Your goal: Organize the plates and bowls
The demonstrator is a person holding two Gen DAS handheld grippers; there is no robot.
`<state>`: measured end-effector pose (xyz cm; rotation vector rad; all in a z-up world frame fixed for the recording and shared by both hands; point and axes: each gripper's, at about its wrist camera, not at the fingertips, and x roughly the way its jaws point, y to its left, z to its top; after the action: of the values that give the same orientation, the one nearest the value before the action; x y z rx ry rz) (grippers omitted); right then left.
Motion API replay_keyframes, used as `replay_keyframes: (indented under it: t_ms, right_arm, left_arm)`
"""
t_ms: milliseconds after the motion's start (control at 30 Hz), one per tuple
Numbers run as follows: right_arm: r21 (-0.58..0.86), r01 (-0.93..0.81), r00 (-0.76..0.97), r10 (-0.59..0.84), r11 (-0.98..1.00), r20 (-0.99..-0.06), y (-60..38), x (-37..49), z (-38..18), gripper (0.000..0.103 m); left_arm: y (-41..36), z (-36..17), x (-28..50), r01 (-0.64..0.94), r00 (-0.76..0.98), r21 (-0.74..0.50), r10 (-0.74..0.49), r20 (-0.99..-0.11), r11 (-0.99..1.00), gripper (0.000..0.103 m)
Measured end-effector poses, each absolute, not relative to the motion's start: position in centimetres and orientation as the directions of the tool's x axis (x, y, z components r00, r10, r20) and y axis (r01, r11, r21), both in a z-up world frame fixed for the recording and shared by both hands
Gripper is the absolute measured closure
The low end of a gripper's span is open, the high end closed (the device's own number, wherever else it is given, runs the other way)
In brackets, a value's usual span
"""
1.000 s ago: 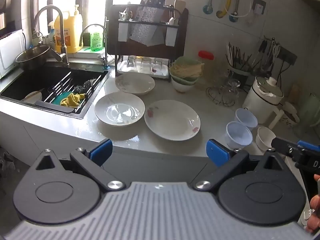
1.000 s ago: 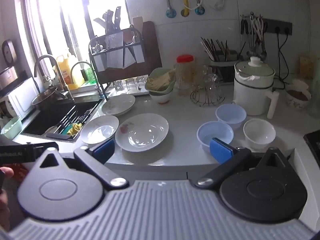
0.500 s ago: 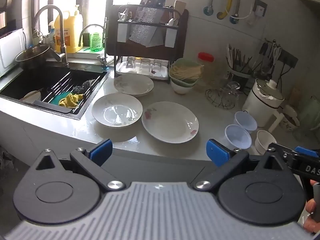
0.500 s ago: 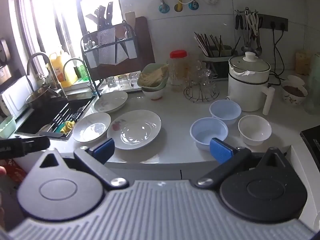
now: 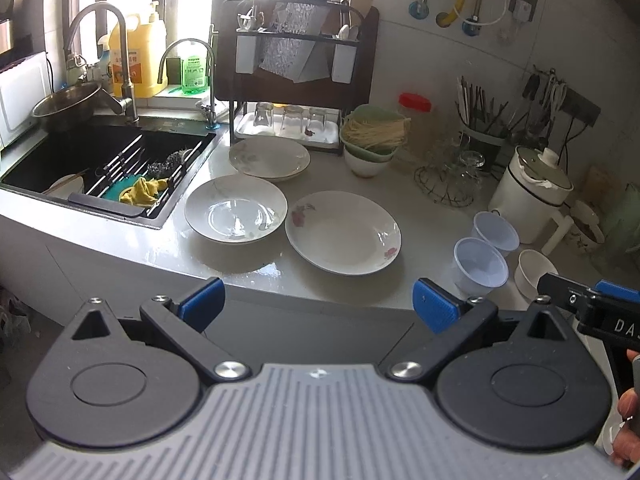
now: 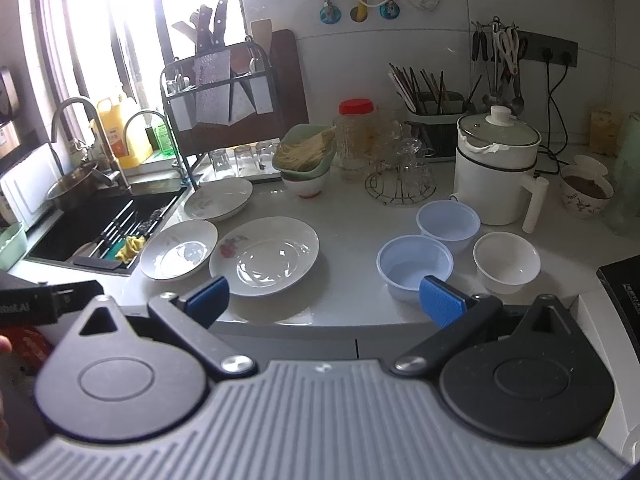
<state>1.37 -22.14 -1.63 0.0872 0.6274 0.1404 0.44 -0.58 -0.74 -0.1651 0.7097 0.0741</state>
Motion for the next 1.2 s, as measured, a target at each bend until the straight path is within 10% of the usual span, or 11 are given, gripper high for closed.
replay_keyframes:
  t_ms: [1200]
  right_arm:
    - [0.154,-0.106,0.797,0.177,0.982,-0.577,-23.3,1.0,-1.8,0.0]
  left_arm:
    - [-1.3,-1.3,0.5,-0.112,0.754,-0.129,0.0,-0.657,0.985,0.001]
